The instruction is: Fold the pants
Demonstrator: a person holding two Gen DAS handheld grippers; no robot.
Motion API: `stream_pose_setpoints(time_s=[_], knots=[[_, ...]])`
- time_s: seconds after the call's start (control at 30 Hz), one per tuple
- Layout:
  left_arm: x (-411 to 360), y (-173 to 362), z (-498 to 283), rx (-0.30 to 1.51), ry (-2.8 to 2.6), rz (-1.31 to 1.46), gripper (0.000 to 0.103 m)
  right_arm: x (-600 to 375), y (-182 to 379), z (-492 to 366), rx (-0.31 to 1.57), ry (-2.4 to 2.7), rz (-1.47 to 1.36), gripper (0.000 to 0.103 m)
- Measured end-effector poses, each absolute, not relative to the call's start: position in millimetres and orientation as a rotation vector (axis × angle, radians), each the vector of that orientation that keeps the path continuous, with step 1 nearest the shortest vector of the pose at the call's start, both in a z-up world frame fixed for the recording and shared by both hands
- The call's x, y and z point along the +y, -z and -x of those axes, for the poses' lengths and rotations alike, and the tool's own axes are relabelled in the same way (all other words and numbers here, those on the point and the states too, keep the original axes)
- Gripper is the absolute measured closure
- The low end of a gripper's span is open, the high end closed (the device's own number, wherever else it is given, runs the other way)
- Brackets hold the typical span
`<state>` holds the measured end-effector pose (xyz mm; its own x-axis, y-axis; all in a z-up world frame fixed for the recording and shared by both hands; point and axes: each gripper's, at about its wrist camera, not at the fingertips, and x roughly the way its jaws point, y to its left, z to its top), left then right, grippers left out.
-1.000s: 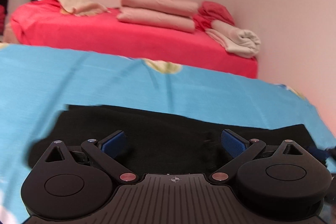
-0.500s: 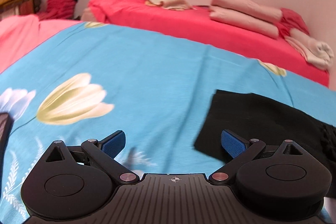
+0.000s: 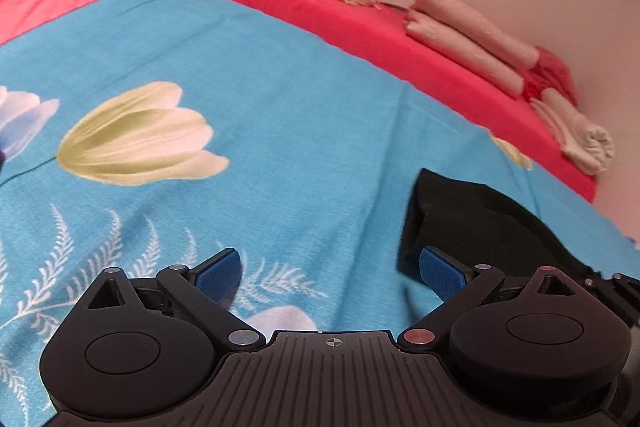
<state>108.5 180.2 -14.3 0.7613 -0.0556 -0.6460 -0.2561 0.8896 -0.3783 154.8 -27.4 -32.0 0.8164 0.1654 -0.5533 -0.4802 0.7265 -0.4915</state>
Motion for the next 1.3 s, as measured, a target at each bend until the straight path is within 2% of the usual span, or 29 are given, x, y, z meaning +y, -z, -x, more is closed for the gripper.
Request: stream_pose_setpoints(time_s=[0.13,0.27,0.53,0.77,0.83,0.9,0.93,1.03,1.1,1.17,1.3], knots=[[163,15,-125,0.758,0.066,0.445,0.000,-70,-13,-160,0.547,-0.444,0.392,0.083],[120,10,-152,0.778,0.136,0.287,0.000,-105,-41,-161,0.535,-0.470,0.247,0.083],[17,-22,-217,0.703,0.382,0.245,0.000,-182,-67,-172,0.504,-0.455,-0.022,0.085],[-75,-56,-227,0.592,0.552,0.083,0.000,-287,-71,-156,0.454,-0.338,-0.295,0.083],[-103,-52,-226,0.607,0.603,0.032,0.000,-320,-55,-150,0.463,-0.282,-0.394,0.078],[-127,-40,-227,0.662,0.630,-0.005,0.000,-347,-31,-151,0.518,-0.224,-0.458,0.065],[-136,-34,-226,0.683,0.640,-0.022,0.000,-359,-20,-150,0.547,-0.188,-0.483,0.063],[-149,-21,-210,0.646,0.611,-0.089,0.000,-392,-2,-143,0.559,-0.147,-0.564,0.053],[-151,-18,-204,0.629,0.587,-0.097,0.000,-410,1,-137,0.526,-0.138,-0.626,0.032],[-148,-17,-201,0.624,0.585,-0.073,0.000,-425,0,-139,0.513,-0.152,-0.684,0.027],[-134,-14,-196,0.629,0.588,-0.030,0.000,-441,-2,-158,0.543,-0.149,-0.749,0.027]])
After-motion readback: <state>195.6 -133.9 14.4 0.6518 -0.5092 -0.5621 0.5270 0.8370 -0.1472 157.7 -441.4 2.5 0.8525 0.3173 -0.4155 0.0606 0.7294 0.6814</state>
